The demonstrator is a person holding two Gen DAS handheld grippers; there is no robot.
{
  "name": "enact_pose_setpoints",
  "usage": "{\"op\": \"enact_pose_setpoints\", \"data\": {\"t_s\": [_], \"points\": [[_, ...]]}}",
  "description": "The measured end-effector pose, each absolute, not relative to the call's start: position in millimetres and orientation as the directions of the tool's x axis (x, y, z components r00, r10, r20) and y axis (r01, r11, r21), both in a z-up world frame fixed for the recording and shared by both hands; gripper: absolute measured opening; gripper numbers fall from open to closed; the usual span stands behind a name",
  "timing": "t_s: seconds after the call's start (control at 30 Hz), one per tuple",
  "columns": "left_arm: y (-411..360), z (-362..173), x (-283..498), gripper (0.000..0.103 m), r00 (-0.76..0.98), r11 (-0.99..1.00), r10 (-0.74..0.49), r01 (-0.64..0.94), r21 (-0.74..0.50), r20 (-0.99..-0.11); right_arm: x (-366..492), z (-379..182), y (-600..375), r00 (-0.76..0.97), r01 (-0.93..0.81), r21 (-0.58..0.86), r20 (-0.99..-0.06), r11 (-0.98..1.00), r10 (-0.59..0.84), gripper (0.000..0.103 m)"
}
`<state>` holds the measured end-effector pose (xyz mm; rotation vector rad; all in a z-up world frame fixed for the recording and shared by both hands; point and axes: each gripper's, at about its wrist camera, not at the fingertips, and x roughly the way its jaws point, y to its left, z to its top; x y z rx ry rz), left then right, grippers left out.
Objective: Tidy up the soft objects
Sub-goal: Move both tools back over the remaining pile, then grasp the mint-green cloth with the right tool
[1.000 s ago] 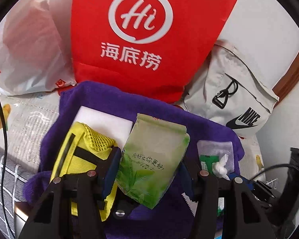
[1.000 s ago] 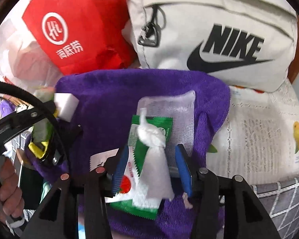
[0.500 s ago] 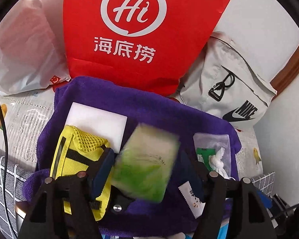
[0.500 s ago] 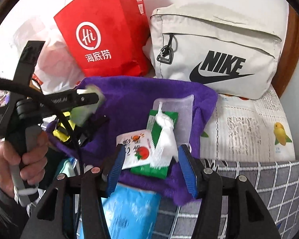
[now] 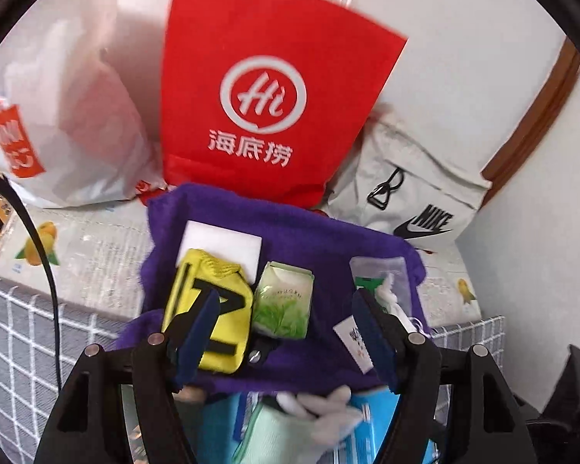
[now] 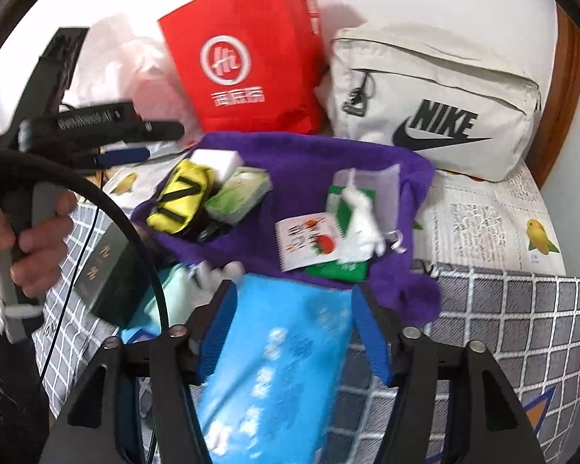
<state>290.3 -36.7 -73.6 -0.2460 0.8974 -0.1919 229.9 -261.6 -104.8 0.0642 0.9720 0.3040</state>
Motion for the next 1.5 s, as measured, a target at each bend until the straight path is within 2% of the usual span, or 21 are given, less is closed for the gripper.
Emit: {"op": "enact_pose_setpoints", "data": {"t_s": [0.1, 0.3, 0.33, 0.43, 0.6, 0.77, 0.87, 0.93, 1.07, 1.13, 1.17, 1.2, 1.23, 1.27, 1.3, 1.4, 1.5], "points": [[-25.1, -63.1, 267.3, 0.074, 0.633, 0.958, -0.263, 0.082, -0.275, -0.728, 215.1, -106.6, -246.4, 0.512, -0.258, 0.186, -0.806, 0.948, 0.298, 0.062], [-0.1, -55.5, 218.2, 0.074, 0.657, 0.961, -0.244, 0.068, -0.267, -0.713, 188.3, -110.7, -215.6, 0.476, -0.324, 0.181, -0.817, 0.928, 0.325, 0.063], [5.4, -55.4, 209.1, 0.074, 0.661, 0.959, -0.249, 0.065, -0.276, -0.708, 184.5, -111.2, -209.3, 0.469, -0.34, 0.177, -0.819, 0.924, 0.33, 0.064], [24.1, -57.5, 177.8, 0.074, 0.671, 0.958, -0.24, 0.047, -0.282, -0.702, 179.4, -114.2, -185.6, 0.462, -0.405, 0.117, -0.829, 0.907, 0.314, 0.077], [63.0, -74.4, 135.2, 0.076, 0.684, 0.959, -0.18, -0.039, -0.282, -0.707, 190.0, -130.5, -147.4, 0.396, -0.497, 0.106, -0.856, 0.861, 0.333, 0.078], [103.6, -97.5, 102.9, 0.076, 0.674, 0.926, -0.187, -0.123, -0.358, -0.714, 210.6, -155.0, -111.6, 0.359, -0.561, 0.001, -0.9, 0.828, 0.245, 0.078], [111.2, -105.3, 93.5, 0.076, 0.665, 0.931, -0.167, -0.136, -0.338, -0.728, 223.5, -172.2, -102.0, 0.337, -0.58, -0.046, -0.923, 0.813, 0.188, 0.078], [112.8, -108.5, 88.4, 0.076, 0.667, 0.936, -0.152, -0.139, -0.322, -0.729, 230.5, -182.8, -98.4, 0.316, -0.579, -0.069, -0.937, 0.812, 0.145, 0.08], [114.3, -116.3, 86.5, 0.076, 0.657, 0.92, -0.204, -0.126, -0.372, -0.726, 237.5, -201.6, -88.5, 0.29, -0.602, -0.117, -0.954, 0.79, 0.08, 0.09], [111.5, -117.8, 86.2, 0.076, 0.651, 0.917, -0.224, -0.11, -0.382, -0.725, 243.3, -202.0, -89.5, 0.265, -0.592, -0.079, -0.959, 0.802, 0.101, 0.089], [109.6, -117.9, 85.8, 0.076, 0.65, 0.919, -0.227, -0.104, -0.381, -0.725, 245.9, -202.7, -90.9, 0.249, -0.585, -0.061, -0.962, 0.809, 0.108, 0.08], [107.1, -117.8, 85.4, 0.076, 0.65, 0.921, -0.228, -0.098, -0.378, -0.725, 247.3, -201.8, -92.5, 0.251, -0.579, -0.052, -0.961, 0.813, 0.117, 0.064], [105.8, -117.8, 84.7, 0.076, 0.651, 0.921, -0.229, -0.096, -0.377, -0.724, 247.8, -199.5, -94.1, 0.268, -0.578, -0.056, -0.955, 0.814, 0.124, 0.055], [103.8, -118.2, 84.2, 0.076, 0.65, 0.922, -0.235, -0.086, -0.377, -0.722, 247.0, -196.4, -96.3, 0.277, -0.584, -0.056, -0.951, 0.81, 0.134, 0.039], [101.2, -118.9, 84.1, 0.076, 0.647, 0.924, -0.242, -0.075, -0.376, -0.723, 247.0, -195.1, -97.9, 0.272, -0.586, -0.047, -0.952, 0.809, 0.142, 0.031], [92.1, -123.0, 84.7, 0.076, 0.631, 0.932, -0.254, -0.044, -0.36, -0.733, 246.1, -185.2, -107.1, 0.262, -0.568, -0.006, -0.949, 0.823, 0.173, 0.022], [79.4, -129.2, 85.2, 0.076, 0.605, 0.941, -0.263, -0.011, -0.338, -0.752, 234.2, -167.0, -115.2, 0.274, -0.563, 0.044, -0.932, 0.825, 0.237, 0.021]]}}
